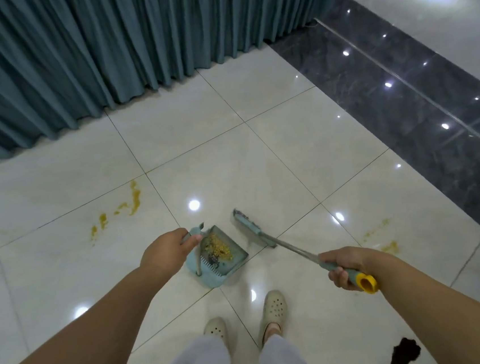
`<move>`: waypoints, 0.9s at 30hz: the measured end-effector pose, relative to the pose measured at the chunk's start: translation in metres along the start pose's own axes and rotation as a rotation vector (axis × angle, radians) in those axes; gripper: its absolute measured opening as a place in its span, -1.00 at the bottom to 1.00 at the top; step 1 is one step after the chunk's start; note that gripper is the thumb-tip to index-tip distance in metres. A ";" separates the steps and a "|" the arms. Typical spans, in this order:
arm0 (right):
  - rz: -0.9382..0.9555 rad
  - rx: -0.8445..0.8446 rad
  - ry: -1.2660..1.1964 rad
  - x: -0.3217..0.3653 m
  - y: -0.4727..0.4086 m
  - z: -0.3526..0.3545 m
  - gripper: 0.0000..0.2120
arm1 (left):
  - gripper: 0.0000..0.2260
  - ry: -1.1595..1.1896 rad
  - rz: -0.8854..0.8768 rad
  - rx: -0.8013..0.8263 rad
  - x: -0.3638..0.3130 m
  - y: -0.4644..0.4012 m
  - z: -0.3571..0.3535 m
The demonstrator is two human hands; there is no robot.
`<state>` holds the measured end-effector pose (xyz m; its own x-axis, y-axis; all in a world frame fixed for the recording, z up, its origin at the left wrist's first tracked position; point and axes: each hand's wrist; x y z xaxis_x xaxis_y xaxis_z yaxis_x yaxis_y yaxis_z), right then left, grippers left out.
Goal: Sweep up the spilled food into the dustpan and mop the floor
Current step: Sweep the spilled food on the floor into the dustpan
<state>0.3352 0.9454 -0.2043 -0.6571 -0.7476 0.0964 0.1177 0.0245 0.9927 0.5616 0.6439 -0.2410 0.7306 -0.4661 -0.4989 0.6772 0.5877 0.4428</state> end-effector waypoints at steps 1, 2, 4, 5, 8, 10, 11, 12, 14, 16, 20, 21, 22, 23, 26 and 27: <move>-0.002 -0.013 -0.008 0.002 -0.006 -0.006 -0.85 | -0.60 -0.003 0.006 0.000 0.004 0.002 0.002; -0.008 -0.017 -0.016 0.003 -0.011 -0.013 -0.85 | -0.62 -0.007 0.012 0.001 0.007 0.003 0.003; -0.022 -0.002 -0.045 0.003 -0.021 -0.032 -0.87 | -0.65 -0.001 0.022 0.000 0.015 0.006 0.004; -0.023 0.017 -0.061 0.002 -0.026 -0.043 -0.89 | -0.66 0.010 0.026 0.000 0.019 0.006 0.005; -0.034 0.088 -0.087 -0.008 -0.031 -0.073 -0.95 | -0.65 0.033 0.034 -0.007 0.025 0.007 0.005; -0.041 0.142 -0.081 -0.013 -0.028 -0.083 -0.98 | -0.64 0.049 0.025 -0.015 0.026 0.007 0.003; -0.045 0.174 -0.075 -0.014 -0.025 -0.084 -0.96 | -0.64 0.056 0.018 -0.020 0.025 0.007 0.002; -0.049 0.204 -0.073 -0.015 -0.021 -0.083 -0.95 | -0.65 0.056 0.013 -0.023 0.024 0.007 0.002; -0.058 0.235 -0.079 -0.014 -0.012 -0.080 -0.93 | -0.66 0.034 0.009 -0.027 0.023 0.007 0.002; -0.052 0.233 -0.083 -0.014 -0.003 -0.076 -0.91 | -0.65 0.017 0.007 -0.027 0.024 0.007 0.003; -0.043 0.197 -0.157 -0.013 0.010 -0.069 -0.93 | -0.62 0.071 0.014 -0.024 0.026 0.013 0.002; -0.032 0.187 -0.171 -0.013 0.012 -0.068 -0.93 | -0.61 0.080 0.023 -0.038 0.027 0.016 0.002; -0.021 0.176 -0.184 -0.012 0.014 -0.066 -0.93 | -0.59 0.080 0.035 -0.054 0.029 0.019 0.001; -0.014 0.158 -0.195 -0.011 0.014 -0.065 -0.93 | -0.58 0.074 0.047 -0.069 0.031 0.023 0.001; 0.008 0.108 -0.214 -0.004 0.012 -0.063 -0.89 | -0.55 0.090 0.079 -0.113 0.040 0.037 -0.004; 0.019 0.093 -0.217 -0.001 0.010 -0.064 -0.87 | -0.54 0.105 0.092 -0.129 0.044 0.042 -0.007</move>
<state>0.3842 0.9041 -0.1992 -0.8012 -0.5867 0.1179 0.0688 0.1054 0.9920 0.6217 0.6526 -0.2500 0.7713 -0.3392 -0.5385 0.5864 0.7078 0.3940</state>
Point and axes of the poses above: each hand's wrist, its own y-axis away from the middle knuckle, its own z-axis out of the back of the hand, x = y × z, and after that the axes turned 3 degrees about y, right-handed
